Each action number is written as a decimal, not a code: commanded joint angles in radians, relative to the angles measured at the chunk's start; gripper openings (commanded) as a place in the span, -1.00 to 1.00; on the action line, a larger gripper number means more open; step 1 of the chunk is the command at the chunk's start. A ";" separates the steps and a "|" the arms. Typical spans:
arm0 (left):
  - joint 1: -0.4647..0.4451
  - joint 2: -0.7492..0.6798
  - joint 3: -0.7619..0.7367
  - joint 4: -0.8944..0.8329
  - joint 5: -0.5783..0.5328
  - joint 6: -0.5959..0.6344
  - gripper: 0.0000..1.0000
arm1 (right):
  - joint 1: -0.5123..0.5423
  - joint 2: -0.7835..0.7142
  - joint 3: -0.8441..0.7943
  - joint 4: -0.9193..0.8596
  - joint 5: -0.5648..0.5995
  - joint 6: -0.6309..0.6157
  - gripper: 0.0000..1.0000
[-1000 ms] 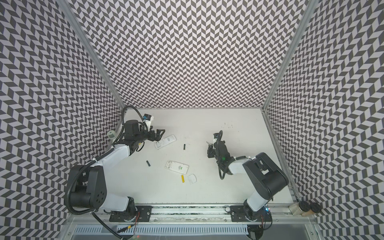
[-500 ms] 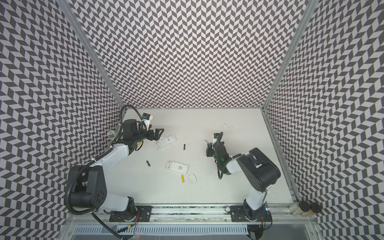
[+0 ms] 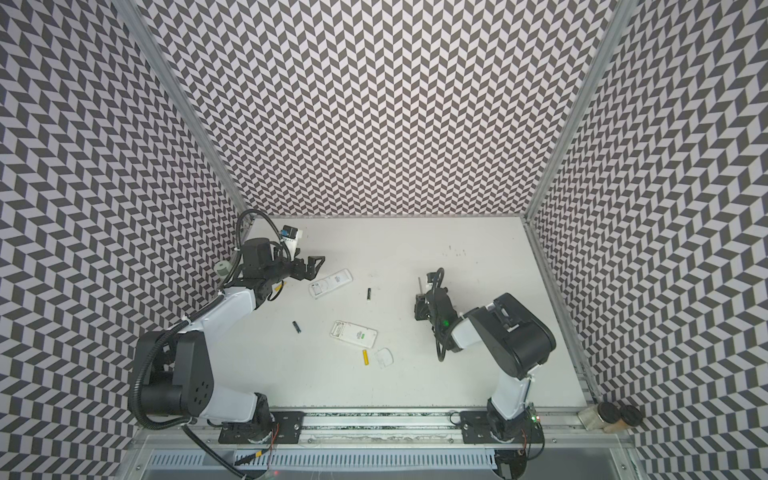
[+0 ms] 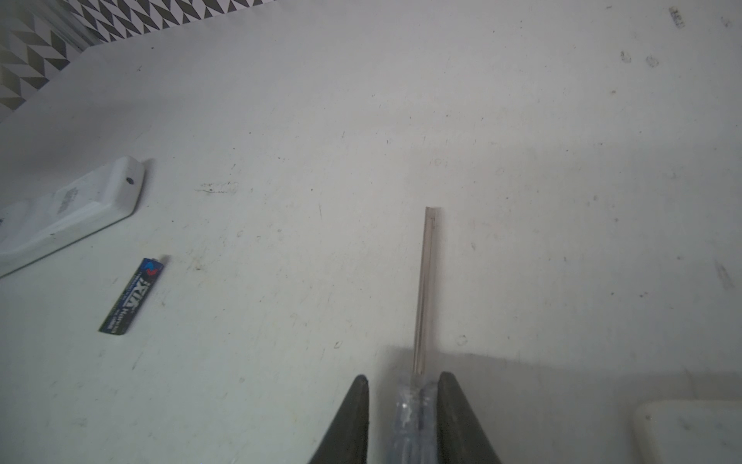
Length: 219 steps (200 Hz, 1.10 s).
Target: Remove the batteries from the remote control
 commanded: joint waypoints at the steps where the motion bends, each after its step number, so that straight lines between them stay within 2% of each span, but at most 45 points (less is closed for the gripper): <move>1: 0.008 -0.034 0.012 0.009 0.012 0.015 1.00 | -0.005 -0.047 0.002 -0.006 0.003 -0.012 -0.41; 34: 0.012 -0.039 -0.005 0.021 0.006 0.016 1.00 | -0.004 -0.123 0.019 -0.044 0.007 -0.035 -0.36; 99: 0.020 -0.048 -0.009 0.024 0.008 0.026 1.00 | -0.005 -0.419 0.027 -0.165 0.076 -0.143 -0.17; 145: 0.023 -0.054 -0.020 0.037 0.011 0.028 1.00 | -0.006 -0.600 0.000 -0.241 0.141 -0.219 0.20; 171: 0.023 -0.046 -0.040 0.069 -0.007 0.034 1.00 | -0.005 -0.687 -0.026 -0.253 0.181 -0.258 0.48; 219: 0.023 -0.055 -0.021 0.049 -0.071 0.110 1.00 | -0.010 -0.805 -0.066 -0.246 0.205 -0.310 0.85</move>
